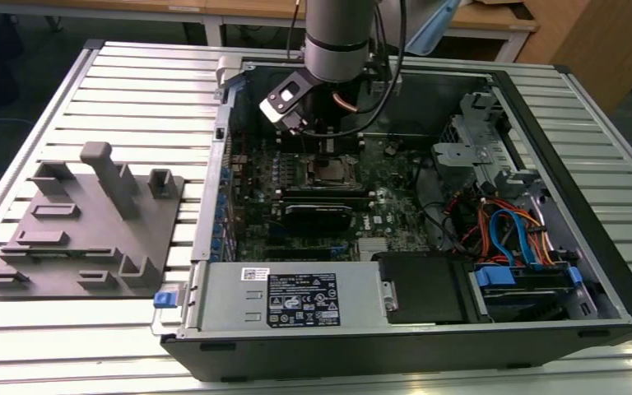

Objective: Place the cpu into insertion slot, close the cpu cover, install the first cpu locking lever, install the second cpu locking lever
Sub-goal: 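Close the cpu cover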

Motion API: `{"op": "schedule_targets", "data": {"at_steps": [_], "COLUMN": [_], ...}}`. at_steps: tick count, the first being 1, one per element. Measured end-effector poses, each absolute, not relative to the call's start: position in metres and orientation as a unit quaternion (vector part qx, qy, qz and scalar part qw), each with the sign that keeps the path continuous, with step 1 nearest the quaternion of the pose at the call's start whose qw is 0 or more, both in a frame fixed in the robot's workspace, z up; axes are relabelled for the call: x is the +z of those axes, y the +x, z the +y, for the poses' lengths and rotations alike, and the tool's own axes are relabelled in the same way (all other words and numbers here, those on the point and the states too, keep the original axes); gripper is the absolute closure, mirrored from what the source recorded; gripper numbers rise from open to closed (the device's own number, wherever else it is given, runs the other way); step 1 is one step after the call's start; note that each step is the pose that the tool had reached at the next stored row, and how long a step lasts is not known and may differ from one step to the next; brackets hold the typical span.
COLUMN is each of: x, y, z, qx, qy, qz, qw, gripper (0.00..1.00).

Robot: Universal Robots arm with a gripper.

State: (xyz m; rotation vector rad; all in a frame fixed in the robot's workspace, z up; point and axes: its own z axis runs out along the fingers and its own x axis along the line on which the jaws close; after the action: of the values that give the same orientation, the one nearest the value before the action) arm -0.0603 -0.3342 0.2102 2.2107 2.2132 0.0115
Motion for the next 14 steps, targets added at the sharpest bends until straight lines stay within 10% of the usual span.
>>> {"op": "schedule_targets", "data": {"at_steps": [14], "x": [0.2008], "y": [-0.0634], "z": [-0.3342], "qx": [0.002], "qy": [0.706], "qz": [0.708], "qw": [0.005], "gripper": [0.9]}}
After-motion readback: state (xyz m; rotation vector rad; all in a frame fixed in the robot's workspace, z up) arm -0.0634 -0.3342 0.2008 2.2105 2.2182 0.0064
